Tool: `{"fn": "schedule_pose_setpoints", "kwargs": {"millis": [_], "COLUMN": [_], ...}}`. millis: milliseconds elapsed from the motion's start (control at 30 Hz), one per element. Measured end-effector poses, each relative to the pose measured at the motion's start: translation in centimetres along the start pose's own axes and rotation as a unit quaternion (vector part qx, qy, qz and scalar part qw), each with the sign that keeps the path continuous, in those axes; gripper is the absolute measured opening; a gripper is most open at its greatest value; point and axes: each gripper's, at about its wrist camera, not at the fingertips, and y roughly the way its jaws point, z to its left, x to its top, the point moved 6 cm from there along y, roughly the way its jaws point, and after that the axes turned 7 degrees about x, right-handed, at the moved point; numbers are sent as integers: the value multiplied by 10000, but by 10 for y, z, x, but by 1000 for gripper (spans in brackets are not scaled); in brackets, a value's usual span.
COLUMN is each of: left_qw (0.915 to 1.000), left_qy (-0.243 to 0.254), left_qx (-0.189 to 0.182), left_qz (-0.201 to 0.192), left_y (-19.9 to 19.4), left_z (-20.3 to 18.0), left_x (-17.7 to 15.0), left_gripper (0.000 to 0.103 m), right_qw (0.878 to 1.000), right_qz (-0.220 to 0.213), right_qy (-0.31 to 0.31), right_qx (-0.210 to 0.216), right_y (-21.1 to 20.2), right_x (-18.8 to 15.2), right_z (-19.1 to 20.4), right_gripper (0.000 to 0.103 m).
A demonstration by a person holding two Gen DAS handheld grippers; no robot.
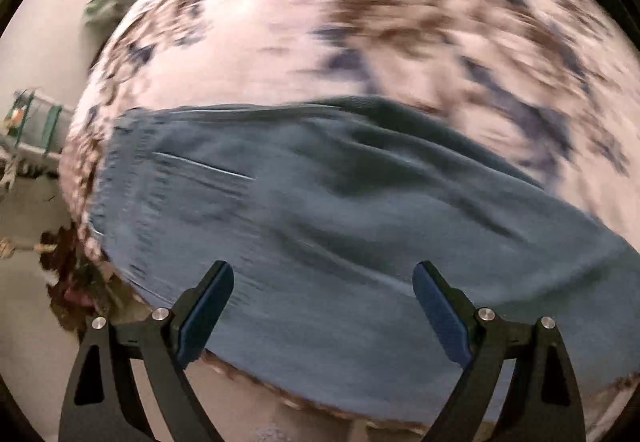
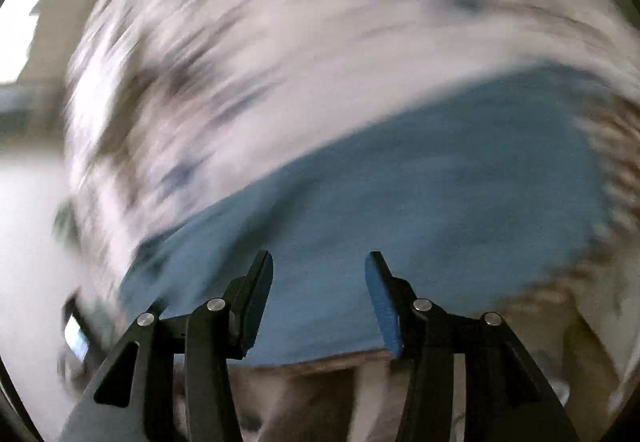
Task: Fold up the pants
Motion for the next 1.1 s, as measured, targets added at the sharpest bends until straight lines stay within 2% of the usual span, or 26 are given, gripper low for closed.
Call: {"fn": "schedule_pose_setpoints", "kwargs": {"millis": [67,100,167,233,300,367,400,467,567,633,667,833,900,933,967,1000,1033,1067,1100], "left_qw": [9998,9995,9990,9986,9966,9918,9897,9860,9858,9869,9872,9863,9857,9858,9860,9863,9865,9866,9865], "left_qy": [-131,-183,-260,-244,-147,-69,-78,-94,-58,-78,-80,-110,-133,-117,-96,-74,-56,-38,-21], "left_qx": [92,94,66,-20,-230,-602,-727,-943,-961,-943,-933,-956,-937,-927,-915,-901,-887,-876,-858], "left_qz": [148,223,344,476,773,1122,1230,1373,1373,1308,1291,1342,1396,1398,1391,1377,1372,1374,1395], "left_y": [23,33,51,60,78,98,106,115,115,115,114,108,104,103,104,104,104,105,106], "left_z": [29,37,54,59,59,58,59,60,60,61,61,67,67,67,67,67,67,68,68], "left_x": [15,15,27,28,29,27,28,28,27,25,23,19,20,19,18,17,16,16,15], "left_gripper": [92,92,92,92,92,96,100,102,103,103,103,103,103,103,103,103,103,103,103], "right_qw": [9943,9898,9777,9658,9502,9253,9159,8992,8808,8635,8597,8457,8404,8460,8581,8738,8827,8903,8901], "right_qz": [650,841,1282,1694,1957,2037,2138,2395,2740,3042,3188,3830,3870,3783,3639,3517,3493,3490,3567], "right_qy": [-770,-1067,-1621,-1928,-2421,-3179,-3357,-3582,-3750,-3876,-3851,-3696,-3782,-3748,-3620,-3355,-3120,-2828,-2662], "right_qx": [348,421,360,374,161,-362,-521,-758,-924,-1079,-1044,-396,-318,-266,-160,94,375,744,988], "right_y": [61,86,143,190,227,255,263,277,283,283,281,268,267,267,270,274,278,284,289], "right_x": [-7,-10,-13,-16,-16,-16,-16,-18,-24,-35,-40,-68,-67,-62,-52,-42,-36,-32,-33], "right_z": [80,110,167,207,239,259,262,262,253,244,238,225,225,226,230,232,234,237,240], "right_gripper": [51,51,51,51,51,51,51,51,51,51,51,51,51,51,51,51,51,50,45]}}
